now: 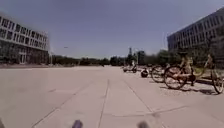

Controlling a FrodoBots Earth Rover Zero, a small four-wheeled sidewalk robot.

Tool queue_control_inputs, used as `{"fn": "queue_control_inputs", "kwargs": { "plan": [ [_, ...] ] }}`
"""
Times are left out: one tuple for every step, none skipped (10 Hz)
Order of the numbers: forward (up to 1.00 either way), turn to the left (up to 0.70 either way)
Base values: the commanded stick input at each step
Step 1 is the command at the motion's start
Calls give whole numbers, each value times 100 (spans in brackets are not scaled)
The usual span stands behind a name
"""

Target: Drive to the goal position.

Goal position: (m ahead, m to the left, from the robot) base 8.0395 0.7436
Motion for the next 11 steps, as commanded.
{"fn": "queue_control_inputs", "kwargs": {
  "plan": [
    [85,0],
    [85,0],
    [85,0],
    [85,0],
    [85,0],
    [85,0],
    [85,0],
    [85,0],
    [85,0],
    [85,0],
    [85,0]
  ]
}}
